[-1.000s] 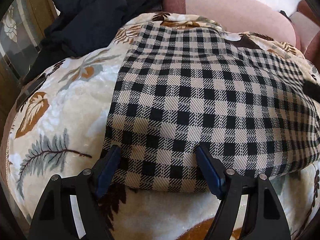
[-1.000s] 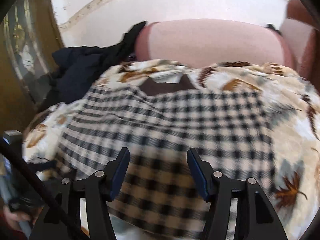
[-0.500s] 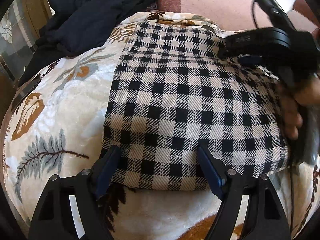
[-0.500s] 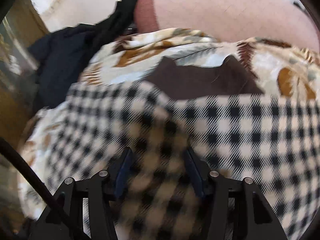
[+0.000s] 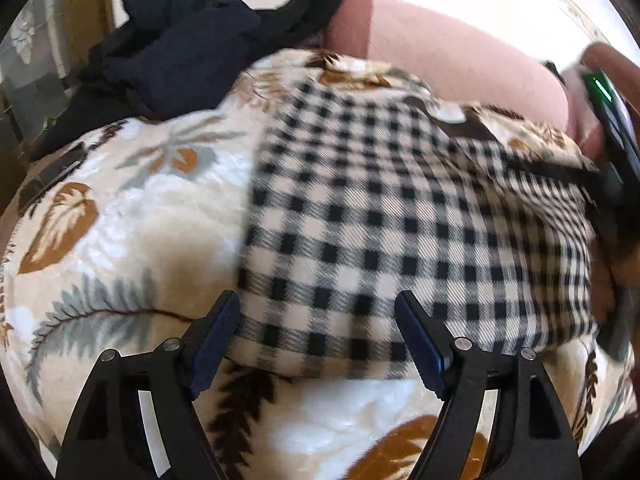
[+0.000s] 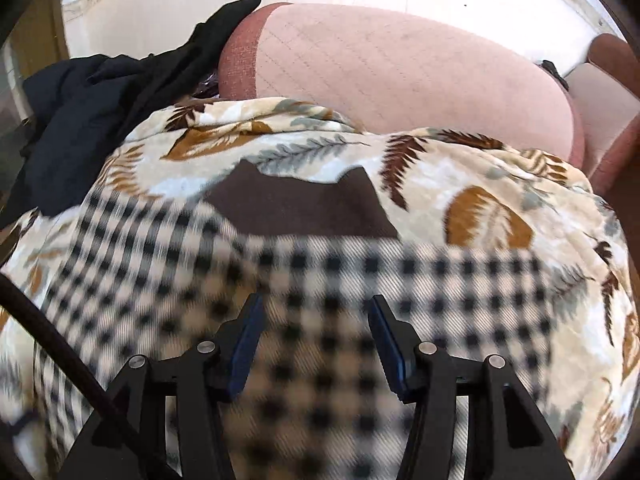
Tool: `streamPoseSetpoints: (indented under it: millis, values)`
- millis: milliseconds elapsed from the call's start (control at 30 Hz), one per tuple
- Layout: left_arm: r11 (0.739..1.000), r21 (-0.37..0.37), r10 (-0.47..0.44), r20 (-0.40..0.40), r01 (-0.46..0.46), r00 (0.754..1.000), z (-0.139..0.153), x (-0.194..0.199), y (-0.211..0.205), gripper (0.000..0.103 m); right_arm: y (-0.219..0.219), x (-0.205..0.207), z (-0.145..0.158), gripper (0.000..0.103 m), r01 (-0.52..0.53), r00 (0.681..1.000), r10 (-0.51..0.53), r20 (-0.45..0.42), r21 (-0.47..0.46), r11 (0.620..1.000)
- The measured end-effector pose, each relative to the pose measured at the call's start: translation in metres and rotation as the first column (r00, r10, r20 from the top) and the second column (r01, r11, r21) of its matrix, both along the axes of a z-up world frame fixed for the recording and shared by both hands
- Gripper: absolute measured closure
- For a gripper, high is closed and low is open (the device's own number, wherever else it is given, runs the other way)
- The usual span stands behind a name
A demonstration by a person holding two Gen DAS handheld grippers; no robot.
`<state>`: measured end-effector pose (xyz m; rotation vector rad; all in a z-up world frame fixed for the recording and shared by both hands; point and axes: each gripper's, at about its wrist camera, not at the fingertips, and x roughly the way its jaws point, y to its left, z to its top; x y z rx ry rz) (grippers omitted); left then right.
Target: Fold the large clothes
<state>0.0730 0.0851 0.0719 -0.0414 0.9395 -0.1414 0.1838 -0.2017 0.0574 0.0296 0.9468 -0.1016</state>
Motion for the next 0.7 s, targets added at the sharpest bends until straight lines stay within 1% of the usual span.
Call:
streamPoseSetpoints:
  millis: [67,133,200,300,400,533,600,700]
  values:
    - [0.999,0.022,0.049,0.023,-0.050,0.999,0.003,0.003,0.010,0.024,0.001,-0.024,0.001,0.045,-0.019,1.000,0.019,0.003,0.003,1.000]
    - [0.994,0.054,0.089,0.023,-0.091,0.996,0.001,0.010,0.018,0.024,0.006,-0.047,-0.003,0.045,-0.046,0.999,0.046,0.000,0.005,0.999]
    - [0.990,0.078,0.114,-0.001,-0.114,0.993,-0.007,0.017,0.024,0.024,0.012,-0.064,-0.010,0.045,-0.062,0.998,0.062,-0.008,0.002,0.998]
    - [0.986,0.123,0.123,-0.057,-0.115,0.991,-0.023,0.022,0.026,0.024,0.017,-0.086,-0.025,0.045,-0.069,0.997,0.069,-0.024,-0.017,0.997]
    - [0.988,0.112,0.115,-0.092,-0.105,0.989,-0.033,0.020,0.030,0.024,0.012,-0.107,-0.035,0.045,-0.062,0.998,0.061,-0.033,-0.026,0.998]
    - [0.991,0.099,0.104,-0.101,-0.094,0.989,-0.034,0.017,0.035,0.024,-0.005,-0.137,-0.044,0.045,-0.045,0.998,0.044,-0.054,-0.017,0.999]
    - [0.992,0.081,0.104,-0.113,-0.096,0.988,-0.037,0.017,0.039,0.024,-0.011,-0.152,-0.049,0.045,-0.034,0.997,0.032,-0.067,-0.029,0.999]
    - [0.993,0.076,0.098,-0.111,-0.090,0.989,-0.037,0.012,0.040,0.024,-0.022,-0.172,-0.049,0.044,-0.019,0.998,0.017,-0.060,-0.032,0.999]
